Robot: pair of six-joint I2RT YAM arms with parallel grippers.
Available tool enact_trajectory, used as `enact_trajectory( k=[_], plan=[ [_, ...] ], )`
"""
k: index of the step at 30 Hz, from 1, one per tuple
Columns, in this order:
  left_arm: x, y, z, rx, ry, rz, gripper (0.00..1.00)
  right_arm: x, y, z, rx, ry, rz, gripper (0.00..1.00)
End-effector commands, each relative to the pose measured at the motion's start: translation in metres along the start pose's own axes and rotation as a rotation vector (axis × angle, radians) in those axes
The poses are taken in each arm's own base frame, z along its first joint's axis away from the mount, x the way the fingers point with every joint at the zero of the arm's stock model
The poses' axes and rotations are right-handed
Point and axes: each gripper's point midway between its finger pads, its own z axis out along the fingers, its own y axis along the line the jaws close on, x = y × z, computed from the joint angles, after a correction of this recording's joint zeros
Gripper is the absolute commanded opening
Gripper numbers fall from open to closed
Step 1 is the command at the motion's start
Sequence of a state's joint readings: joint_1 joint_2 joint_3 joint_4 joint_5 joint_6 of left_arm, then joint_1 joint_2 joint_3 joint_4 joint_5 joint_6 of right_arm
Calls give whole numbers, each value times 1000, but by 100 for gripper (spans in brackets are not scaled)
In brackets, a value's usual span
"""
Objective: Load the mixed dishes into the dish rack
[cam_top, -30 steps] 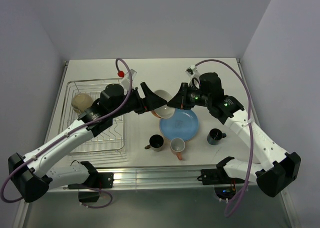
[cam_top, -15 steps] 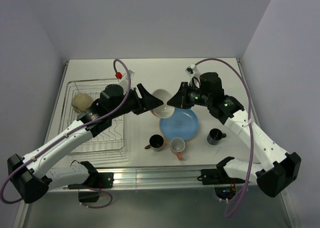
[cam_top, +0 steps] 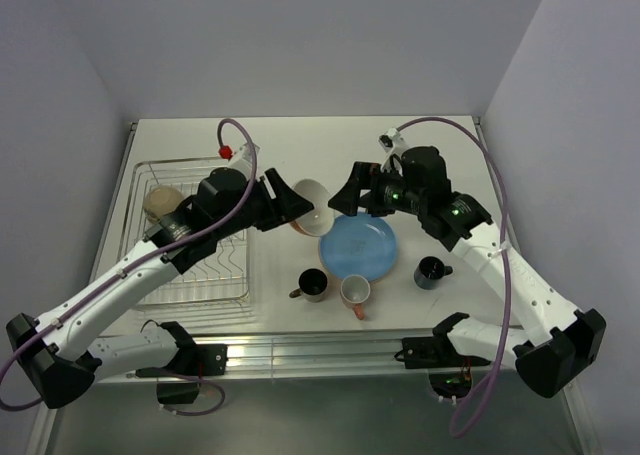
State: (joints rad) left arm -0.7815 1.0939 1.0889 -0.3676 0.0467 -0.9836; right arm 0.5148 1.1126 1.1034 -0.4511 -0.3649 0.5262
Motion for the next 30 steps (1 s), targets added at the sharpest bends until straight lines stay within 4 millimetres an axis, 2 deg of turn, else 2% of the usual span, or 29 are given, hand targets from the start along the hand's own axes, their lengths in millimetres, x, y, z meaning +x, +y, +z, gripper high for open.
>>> enact_trajectory(
  k=[1, 2, 3, 5, 6, 7, 9, 10, 13, 14, 16, 21, 27, 30],
  plan=[
    [-38, 0, -26, -81, -138, 42, 0, -22, 6, -21, 34, -108, -39, 100],
    [-40, 9, -28, -130, -146, 50, 0, -23, 3, -24, 52, -118, -36, 100],
    [-57, 17, -35, -195, -210, 66, 0, -28, 0, -31, 81, -156, -42, 100],
    [-58, 48, -44, -360, -201, 93, 0, -31, -2, -42, 108, -186, -52, 100],
    [-76, 55, -54, -431, -264, 110, 0, -33, -6, -46, 132, -204, -63, 100],
    [-75, 71, -63, -521, -252, 130, 0, -34, -7, -48, 141, -211, -66, 100],
    [-93, 85, -74, -643, -303, 165, 0, -34, -10, -54, 157, -220, -80, 100],
    [-92, 97, -81, -716, -289, 185, 0, -33, -11, -55, 161, -221, -83, 100],
    [-113, 112, -95, -872, -342, 234, 0, -29, -15, -53, 169, -212, -89, 100],
    [-112, 123, -97, -946, -318, 264, 0, -27, -17, -52, 172, -205, -89, 100],
    [-122, 132, -105, -1033, -336, 291, 0, -25, -21, -51, 179, -199, -89, 100],
    [-141, 172, -125, -1345, -344, 397, 0, -19, -28, -49, 191, -191, -90, 100],
    [-161, 208, -129, -1503, -312, 450, 0, -13, -37, -42, 205, -170, -88, 100],
    [-169, 218, -119, -1459, -297, 450, 0, -10, -45, -39, 221, -164, -84, 100]
  ],
)
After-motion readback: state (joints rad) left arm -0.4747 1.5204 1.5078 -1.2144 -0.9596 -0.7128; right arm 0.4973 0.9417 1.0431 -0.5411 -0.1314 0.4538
